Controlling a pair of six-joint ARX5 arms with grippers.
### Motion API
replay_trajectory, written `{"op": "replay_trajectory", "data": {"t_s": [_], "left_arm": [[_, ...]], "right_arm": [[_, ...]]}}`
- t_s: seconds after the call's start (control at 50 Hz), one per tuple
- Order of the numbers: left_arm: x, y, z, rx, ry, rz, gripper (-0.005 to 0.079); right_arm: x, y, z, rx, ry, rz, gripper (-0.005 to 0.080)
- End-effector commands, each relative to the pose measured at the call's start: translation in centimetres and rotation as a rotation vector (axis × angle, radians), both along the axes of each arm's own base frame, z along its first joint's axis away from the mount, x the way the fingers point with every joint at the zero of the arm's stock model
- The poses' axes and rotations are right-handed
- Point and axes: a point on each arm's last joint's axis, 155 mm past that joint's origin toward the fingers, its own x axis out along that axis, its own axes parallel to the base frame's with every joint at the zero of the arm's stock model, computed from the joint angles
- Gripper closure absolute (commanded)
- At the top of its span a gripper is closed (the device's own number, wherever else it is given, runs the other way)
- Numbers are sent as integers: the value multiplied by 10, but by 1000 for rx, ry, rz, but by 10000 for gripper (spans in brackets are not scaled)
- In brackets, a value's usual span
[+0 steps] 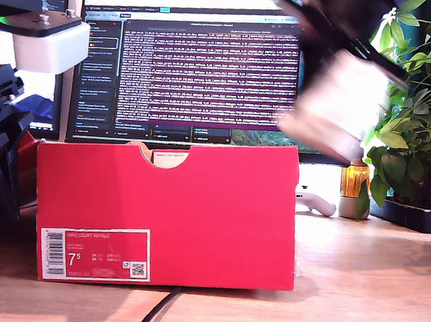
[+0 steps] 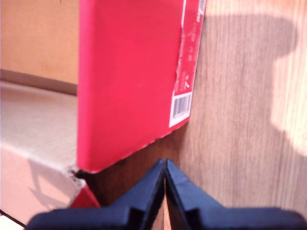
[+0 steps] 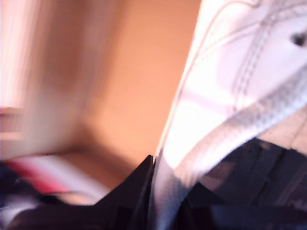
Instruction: Pack the white shoes by picking the first shoe and placing it inside the red shoebox, left side, then picking and rotating the second shoe and placing it in the shoebox
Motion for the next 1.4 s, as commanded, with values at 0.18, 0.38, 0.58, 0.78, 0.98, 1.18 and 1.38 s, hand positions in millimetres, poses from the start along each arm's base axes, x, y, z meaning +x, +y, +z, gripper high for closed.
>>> {"op": "replay_trajectory", "data": {"t_s": [0.18, 0.38, 0.58, 0.78, 0.98, 1.18, 1.38], "left_arm": [[2, -2, 3, -5, -7, -1, 759], [2, -2, 3, -5, -7, -2, 759], [2, -2, 3, -5, -7, -2, 759], [2, -2, 3, -5, -7, -1, 759], [3, 0, 3, 4, -15, 6, 759], [4, 3, 3, 15, -18, 12, 759], [6, 7, 4, 33, -30, 26, 759]], "right_arm": [[-1, 63, 42, 215, -71, 40, 765], [3, 101, 33, 281, -51, 58, 765], [10, 129, 27, 315, -43, 75, 765], [10, 153, 16, 307, -27, 109, 765], [1, 169, -19, 260, 33, 136, 765], [-4, 178, -56, 203, 76, 149, 765], [6, 169, -79, 123, 60, 106, 765]]}}
